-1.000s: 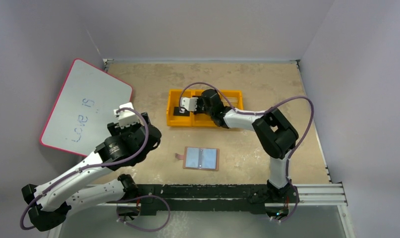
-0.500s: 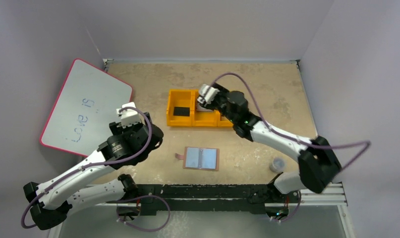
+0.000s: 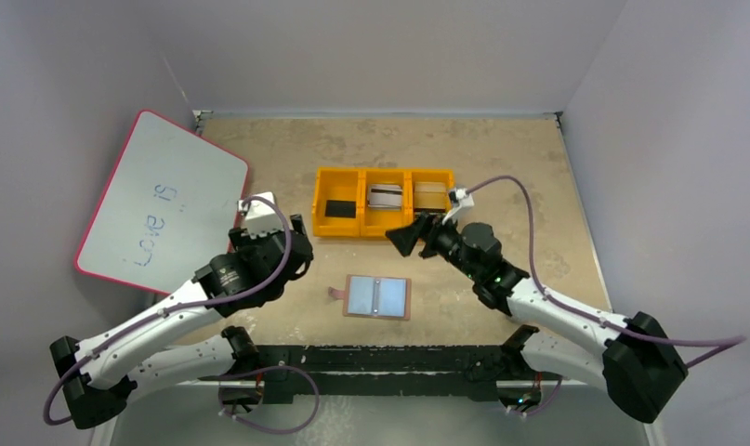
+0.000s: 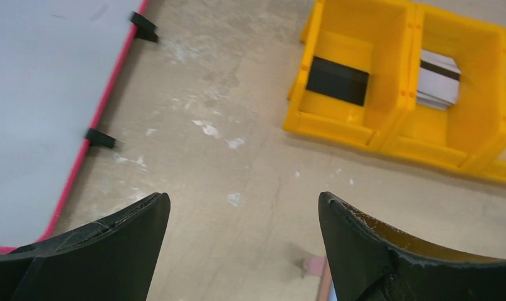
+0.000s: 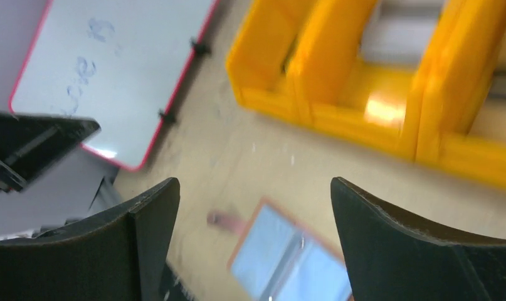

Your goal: Take the credit cards out of the card holder

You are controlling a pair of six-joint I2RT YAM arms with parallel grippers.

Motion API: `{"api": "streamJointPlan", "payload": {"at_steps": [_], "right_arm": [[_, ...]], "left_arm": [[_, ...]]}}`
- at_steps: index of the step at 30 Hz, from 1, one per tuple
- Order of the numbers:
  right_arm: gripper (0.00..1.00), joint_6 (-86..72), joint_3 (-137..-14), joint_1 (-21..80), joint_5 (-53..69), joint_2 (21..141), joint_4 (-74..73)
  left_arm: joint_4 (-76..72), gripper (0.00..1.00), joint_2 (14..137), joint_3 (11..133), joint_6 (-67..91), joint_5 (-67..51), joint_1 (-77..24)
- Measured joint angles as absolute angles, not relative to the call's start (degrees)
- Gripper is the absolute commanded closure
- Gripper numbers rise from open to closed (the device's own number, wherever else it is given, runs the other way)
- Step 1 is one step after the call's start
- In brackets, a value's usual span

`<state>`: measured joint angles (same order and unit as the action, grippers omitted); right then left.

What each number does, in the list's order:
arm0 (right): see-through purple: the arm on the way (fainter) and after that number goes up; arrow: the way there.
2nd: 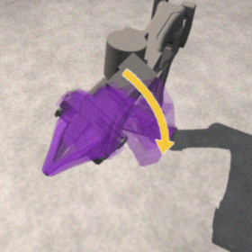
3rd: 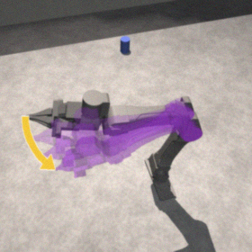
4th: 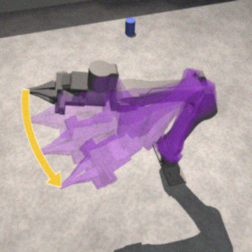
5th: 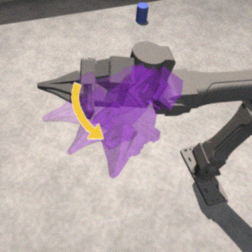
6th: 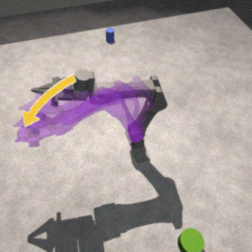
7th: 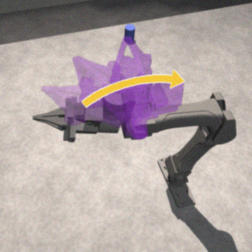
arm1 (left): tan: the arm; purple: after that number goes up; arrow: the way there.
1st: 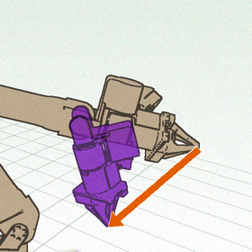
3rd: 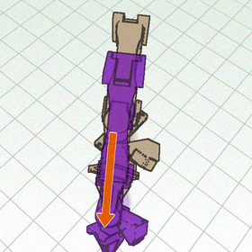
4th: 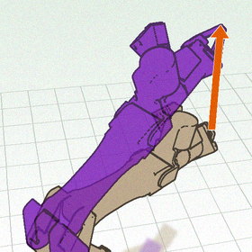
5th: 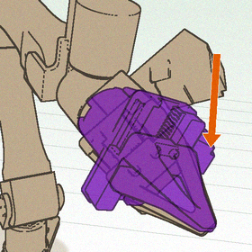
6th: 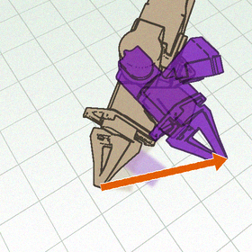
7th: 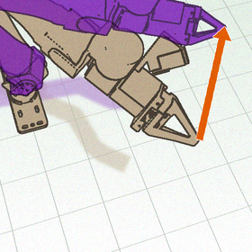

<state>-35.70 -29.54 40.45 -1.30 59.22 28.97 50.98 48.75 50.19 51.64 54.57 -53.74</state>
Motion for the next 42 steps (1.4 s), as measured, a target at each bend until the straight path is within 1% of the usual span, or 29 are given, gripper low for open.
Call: {"api": "streamJointPlan", "payload": {"at_steps": [2, 3, 5, 8, 12, 19, 21, 23, 26, 27, 29, 34, 41, 42], "right_arm": [[0.15, -43.1, -23.3, 41.1, 2.0, 59.7, 31.4], [0.17, -46.2, -21.3, 42.1, 2.8, 60.9, 31.4], [0.22, -50.4, -20.8, 46.2, 2.2, 64.7, 29.4], [0.27, -53.7, -25.7, 55.7, -1.1, 71.0, 23.8], [0.34, -58.3, -35.7, 64.8, -8.5, 77.7, 14.8], [0.43, -63.2, -42.4, 71.1, -19.3, 84.1, 3.3], [0.45, -64.1, -43.5, 71.9, -21.0, 85.8, 0.9], [0.41, -64.8, -44.5, 72.3, -22.2, 87.2, -1.3], [0.39, -65.7, -46.1, 72.3, -24.4, 88.9, -4.5], [0.39, -66.0, -46.8, 72.3, -25.1, 89.4, -5.5], [0.4, -66.2, -48.4, 72.3, -26.3, 90.5, -7.2], [0.44, -66.5, -51.5, 72.3, -28.2, 93.4, -9.7], [0.48, -66.3, -53.1, 72.3, -28.9, 96.6, -10.9], [0.5, -66.2, -53.6, 72.3, -29.1, 97.1, -11.3]], "left_arm": [[48.2, 0.12, 49.2, 48.7, 51.9, 50.0, -53.7], [47.2, 0.12, 49.6, 48.2, 52.0, 48.2, -53.7], [44.9, 0.13, 51.2, 47.5, 52.8, 44.4, -53.7], [42.1, 0.14, 54.0, 46.6, 54.0, 40.5, -53.7], [40.7, 0.16, 56.8, 45.0, 55.4, 36.9, -53.7], [38.7, 0.23, 56.8, 38.8, 58.7, 33.3, -53.7], [37.4, 0.25, 56.6, 36.7, 59.6, 31.7, -53.7], [34.9, 0.27, 56.6, 34.1, 60.5, 29.1, -53.7], [32.0, 0.3, 57.8, 32.0, 61.0, 25.7, -53.7], [31.1, 0.33, 58.6, 31.7, 61.1, 24.7, -53.7], [29.4, 0.44, 60.3, 31.4, 61.0, 23.1, -53.7], [27.2, 0.57, 63.2, 31.2, 60.9, 21.2, -53.7], [24.9, 0.71, 63.8, 30.0, 60.9, 20.5, -53.7], [24.8, 0.73, 64.0, 29.8, 60.9, 20.3, -53.7]]}}
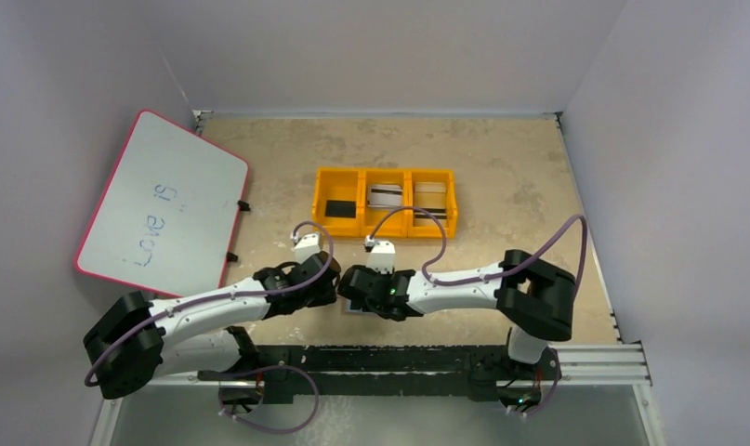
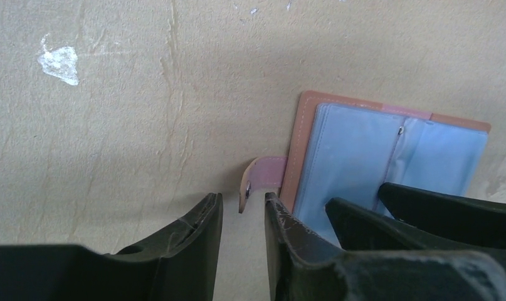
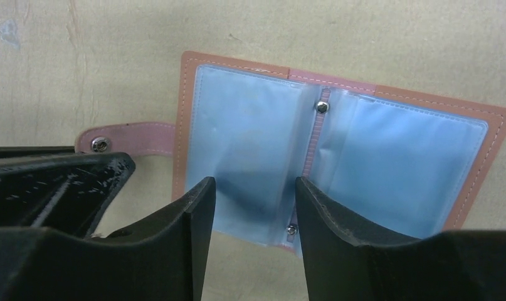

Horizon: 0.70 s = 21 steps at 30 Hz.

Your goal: Take the credit cards out of the card holder

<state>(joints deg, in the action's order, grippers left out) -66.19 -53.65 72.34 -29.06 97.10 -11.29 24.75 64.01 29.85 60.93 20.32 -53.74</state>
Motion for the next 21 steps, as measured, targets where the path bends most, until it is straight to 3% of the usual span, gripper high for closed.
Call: {"api": "streamJointPlan", "payload": {"at_steps": [4, 6, 11, 17, 21], "right_arm": [[0.67, -66.0, -57.5, 72.3, -30.5, 100.3, -13.1], [0.71, -66.4, -58.4, 72.3, -31.3, 101.0, -14.4], [1.0, -67.3, -58.9, 72.3, -32.6, 101.1, -16.2], [1.0, -65.8, -56.6, 71.9, -31.7, 99.5, -13.1], [1.0, -65.5, -50.2, 70.1, -28.7, 94.9, -6.9]], "left_arm": [[24.3, 0.79, 64.7, 29.1, 60.9, 20.3, -53.8], [23.9, 0.83, 64.8, 28.8, 60.9, 20.6, -53.6], [23.5, 0.89, 64.8, 28.7, 60.9, 22.0, -53.4], [23.6, 0.96, 65.1, 28.5, 60.9, 23.7, -53.6], [23.9, 0.89, 65.5, 28.4, 60.9, 24.3, -53.7]]}}
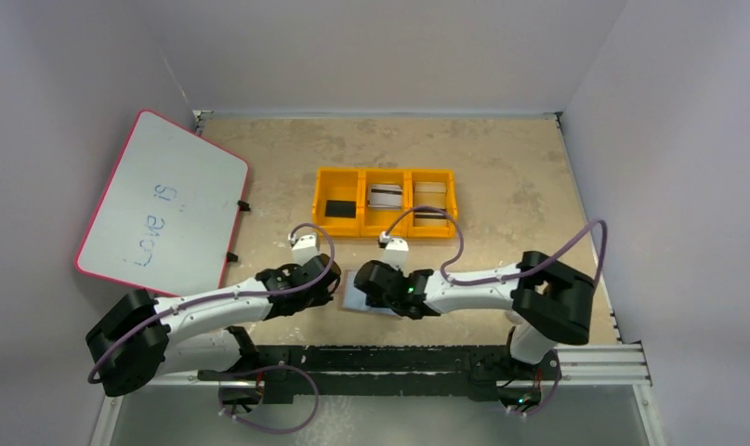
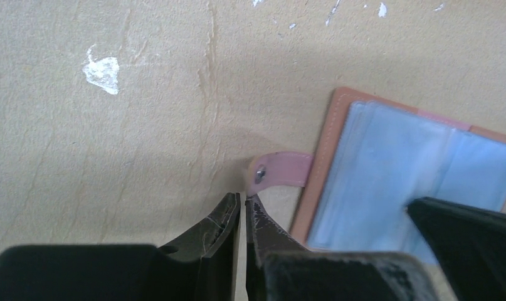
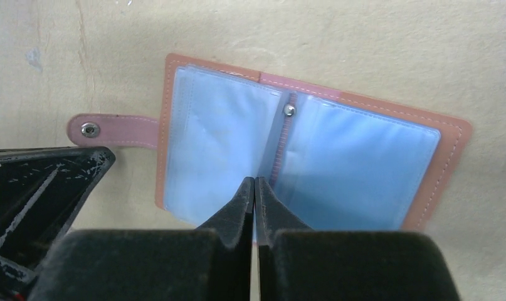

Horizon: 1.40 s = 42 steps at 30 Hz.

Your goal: Take the credit cards out of the card holder

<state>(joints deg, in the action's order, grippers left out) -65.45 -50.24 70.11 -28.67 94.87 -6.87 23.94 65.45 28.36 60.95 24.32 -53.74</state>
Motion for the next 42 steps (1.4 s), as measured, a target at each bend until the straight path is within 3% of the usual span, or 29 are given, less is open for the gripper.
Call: {"api": "streamJointPlan", "payload": {"at_steps": [6, 12, 17, 23, 32, 42], "right_arm": [[1.0, -64.4, -34.9, 62.9, -18.3, 86.0, 10.5], [1.0, -67.1, -23.1, 58.3, -9.8, 82.9, 27.9], [1.0, -70.6, -20.8, 57.3, -7.2, 82.8, 33.4], [1.0, -74.5, -17.6, 56.1, -5.5, 83.2, 37.1], [1.0, -76.0, -21.9, 56.1, -5.4, 84.3, 31.1], [1.0, -77.6, -23.6, 56.1, -4.9, 86.6, 30.0]], "left_arm": [[26.3, 0.63, 63.0, 28.5, 61.1, 25.3, -53.8], [27.7, 0.53, 55.9, 31.9, 60.9, 26.0, -53.8], [23.3, 0.52, 54.9, 33.1, 59.7, 22.7, -53.8], [14.7, 0.52, 64.7, 33.1, 58.9, 15.7, -55.3], [13.8, 0.53, 74.4, 33.8, 59.0, 15.2, -56.8], [10.9, 0.55, 74.7, 33.9, 59.2, 15.2, -58.2]]}}
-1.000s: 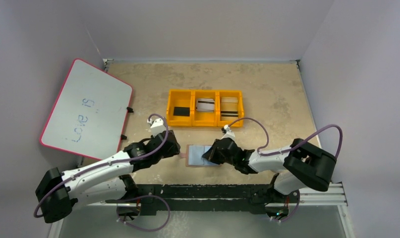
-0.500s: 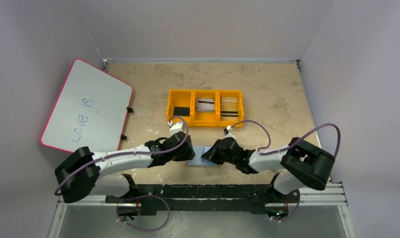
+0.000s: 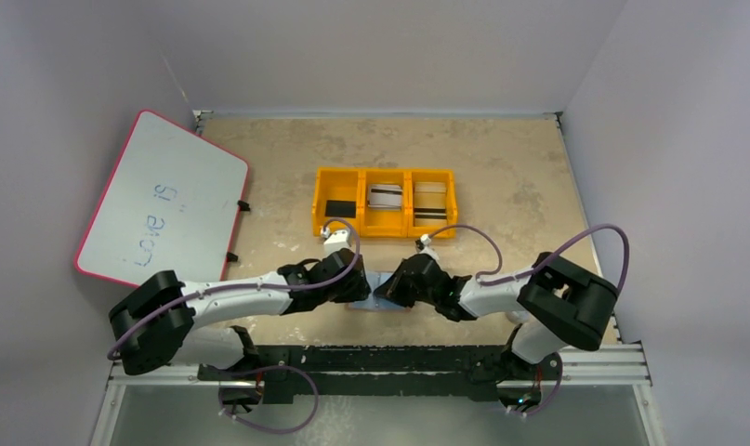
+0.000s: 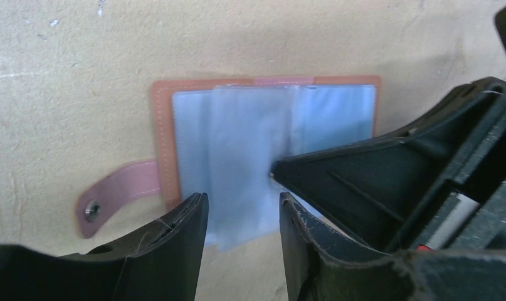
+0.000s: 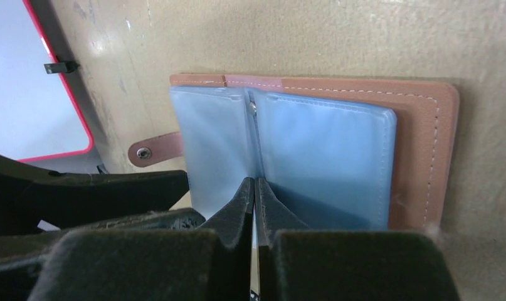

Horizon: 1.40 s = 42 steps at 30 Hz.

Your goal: Take the credit cards out of the card holder

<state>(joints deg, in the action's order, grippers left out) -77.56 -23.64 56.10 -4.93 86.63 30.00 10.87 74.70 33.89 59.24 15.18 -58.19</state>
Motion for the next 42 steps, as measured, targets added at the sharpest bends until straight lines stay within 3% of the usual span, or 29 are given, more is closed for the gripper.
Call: {"api": "streamJointPlan", "payload": {"at_steps": [26, 33, 42], "right_arm": [[1.0, -77.4, -27.9, 55.9, -3.4, 90.5, 28.8], [1.0, -77.3, -28.2, 55.9, -3.3, 90.7, 28.8], [1.0, -76.5, -28.7, 55.8, -2.9, 91.2, 28.8]], "left_arm": [[17.7, 0.57, 77.9, 35.8, 60.5, 23.7, -60.9], [17.8, 0.76, 78.6, 36.1, 59.8, 23.8, -61.3], [19.0, 0.86, 73.5, 36.1, 57.6, 23.2, -61.3]]}}
